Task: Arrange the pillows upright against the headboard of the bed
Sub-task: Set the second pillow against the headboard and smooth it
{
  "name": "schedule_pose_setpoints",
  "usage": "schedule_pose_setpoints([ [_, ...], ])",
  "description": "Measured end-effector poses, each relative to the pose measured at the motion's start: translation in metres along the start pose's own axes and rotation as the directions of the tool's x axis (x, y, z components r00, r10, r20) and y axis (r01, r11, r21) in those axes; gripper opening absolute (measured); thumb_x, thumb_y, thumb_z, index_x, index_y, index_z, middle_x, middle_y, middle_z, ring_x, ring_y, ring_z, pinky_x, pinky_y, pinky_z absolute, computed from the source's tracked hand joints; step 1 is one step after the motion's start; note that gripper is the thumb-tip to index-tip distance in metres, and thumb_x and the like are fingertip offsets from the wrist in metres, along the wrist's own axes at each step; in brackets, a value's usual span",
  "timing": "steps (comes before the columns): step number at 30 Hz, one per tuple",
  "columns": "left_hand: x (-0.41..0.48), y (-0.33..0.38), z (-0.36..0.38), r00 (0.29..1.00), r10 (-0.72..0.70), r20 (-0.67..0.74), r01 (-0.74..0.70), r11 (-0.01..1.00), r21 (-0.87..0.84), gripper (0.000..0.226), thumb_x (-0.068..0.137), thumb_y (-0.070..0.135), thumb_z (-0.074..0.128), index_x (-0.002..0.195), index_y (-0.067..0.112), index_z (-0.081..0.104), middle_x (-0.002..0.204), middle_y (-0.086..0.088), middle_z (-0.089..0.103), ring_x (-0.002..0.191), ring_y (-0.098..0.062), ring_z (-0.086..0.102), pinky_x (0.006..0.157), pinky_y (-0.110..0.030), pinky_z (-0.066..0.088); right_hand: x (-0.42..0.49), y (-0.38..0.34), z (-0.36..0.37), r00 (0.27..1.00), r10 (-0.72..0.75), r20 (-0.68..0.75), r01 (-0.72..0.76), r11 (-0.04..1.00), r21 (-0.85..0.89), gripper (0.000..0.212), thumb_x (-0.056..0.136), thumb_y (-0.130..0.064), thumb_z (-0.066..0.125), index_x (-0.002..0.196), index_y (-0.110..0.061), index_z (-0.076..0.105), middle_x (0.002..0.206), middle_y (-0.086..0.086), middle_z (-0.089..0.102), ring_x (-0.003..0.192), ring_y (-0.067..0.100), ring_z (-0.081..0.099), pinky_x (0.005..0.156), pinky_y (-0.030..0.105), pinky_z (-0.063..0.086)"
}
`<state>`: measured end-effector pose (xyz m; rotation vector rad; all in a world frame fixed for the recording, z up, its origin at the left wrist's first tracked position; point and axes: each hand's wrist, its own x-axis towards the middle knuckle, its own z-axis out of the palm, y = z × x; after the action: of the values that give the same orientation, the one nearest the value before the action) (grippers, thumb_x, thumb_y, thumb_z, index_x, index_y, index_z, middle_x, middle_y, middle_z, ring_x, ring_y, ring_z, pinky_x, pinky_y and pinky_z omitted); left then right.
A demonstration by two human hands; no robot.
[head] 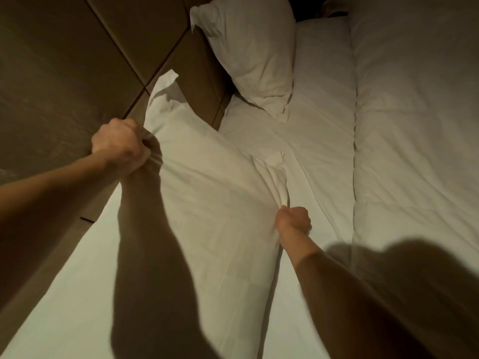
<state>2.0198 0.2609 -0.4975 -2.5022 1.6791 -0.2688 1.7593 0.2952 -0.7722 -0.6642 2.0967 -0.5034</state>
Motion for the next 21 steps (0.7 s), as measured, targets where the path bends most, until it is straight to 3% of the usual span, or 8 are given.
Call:
schedule_pose_setpoints([
  [4, 0.002, -0.001, 0.004, 1.0, 0.01, 0.009, -0.009, 0.992, -0.128, 0.038, 0.083, 0.033, 0.067, 0.109, 0.004, 0.068, 0.1, -0.023, 0.065, 0.096, -0.045, 0.064, 0.083, -0.046, 0.055, 0.002, -0.001, -0.003, 0.995, -0.025, 0.092, 0.018, 0.997, 0.075, 0.042, 0.085, -0.044, 0.053, 0.097, -0.008, 0.071, 0.1, 0.014, 0.072, 0.092, 0.036, 0.065, 0.088, 0.046, 0.055],
  [6, 0.003, 0.002, 0.008, 1.0, -0.015, 0.019, 0.019, 0.976, -0.217, 0.059, 0.088, 0.059, 0.054, 0.103, 0.003, 0.068, 0.094, -0.021, 0.065, 0.093, -0.044, 0.065, 0.082, -0.045, 0.055, 0.007, -0.007, -0.007, 0.992, -0.014, 0.125, 0.0, 0.994, 0.112, 0.051, 0.081, -0.05, 0.044, 0.1, -0.009, 0.069, 0.1, 0.013, 0.07, 0.09, 0.035, 0.064, 0.088, 0.047, 0.055],
  [9, 0.009, 0.009, 0.012, 0.998, -0.061, 0.002, 0.058, 0.95, -0.307, 0.086, 0.084, 0.079, 0.035, 0.113, 0.005, 0.067, 0.109, -0.023, 0.067, 0.102, -0.045, 0.065, 0.088, -0.048, 0.054, 0.017, -0.021, -0.01, 0.984, -0.021, 0.176, -0.008, 0.986, 0.164, 0.068, 0.082, -0.06, 0.034, 0.118, -0.009, 0.062, 0.115, 0.013, 0.066, 0.1, 0.037, 0.062, 0.094, 0.049, 0.051],
  [11, 0.014, 0.015, 0.014, 0.997, -0.071, -0.027, 0.057, 0.935, -0.351, 0.084, 0.086, 0.076, 0.036, 0.118, 0.003, 0.063, 0.116, -0.026, 0.064, 0.108, -0.047, 0.062, 0.09, -0.049, 0.051, 0.023, -0.032, -0.009, 0.98, -0.023, 0.199, -0.015, 0.982, 0.187, 0.073, 0.087, -0.061, 0.031, 0.129, -0.008, 0.056, 0.126, 0.015, 0.062, 0.111, 0.039, 0.059, 0.1, 0.051, 0.047],
  [14, 0.022, 0.024, 0.016, 0.997, -0.062, -0.045, 0.042, 0.934, -0.356, 0.075, 0.093, 0.066, 0.04, 0.11, -0.001, 0.067, 0.109, -0.026, 0.067, 0.103, -0.048, 0.063, 0.083, -0.045, 0.05, 0.03, -0.046, -0.004, 0.984, -0.026, 0.178, -0.01, 0.98, 0.197, 0.067, 0.097, -0.053, 0.028, 0.14, -0.005, 0.046, 0.138, 0.017, 0.054, 0.121, 0.04, 0.054, 0.105, 0.052, 0.042],
  [18, 0.029, 0.029, 0.019, 0.996, -0.059, -0.071, 0.036, 0.957, -0.288, 0.068, 0.094, 0.063, 0.044, 0.106, 0.001, 0.069, 0.106, -0.025, 0.068, 0.099, -0.046, 0.065, 0.084, -0.047, 0.051, 0.035, -0.055, 0.005, 0.986, -0.032, 0.164, -0.003, 0.978, 0.208, 0.063, 0.096, -0.05, 0.032, 0.14, -0.007, 0.045, 0.136, 0.017, 0.055, 0.118, 0.04, 0.055, 0.103, 0.051, 0.044],
  [21, 0.035, 0.028, 0.019, 0.994, -0.053, -0.096, 0.026, 0.964, -0.265, 0.054, 0.092, 0.055, 0.057, 0.104, 0.004, 0.07, 0.105, -0.024, 0.069, 0.1, -0.046, 0.064, 0.084, -0.046, 0.051, 0.04, -0.056, 0.008, 0.989, -0.031, 0.144, 0.001, 0.979, 0.203, 0.058, 0.095, -0.047, 0.04, 0.136, -0.007, 0.047, 0.132, 0.016, 0.057, 0.114, 0.039, 0.057, 0.1, 0.05, 0.047],
])
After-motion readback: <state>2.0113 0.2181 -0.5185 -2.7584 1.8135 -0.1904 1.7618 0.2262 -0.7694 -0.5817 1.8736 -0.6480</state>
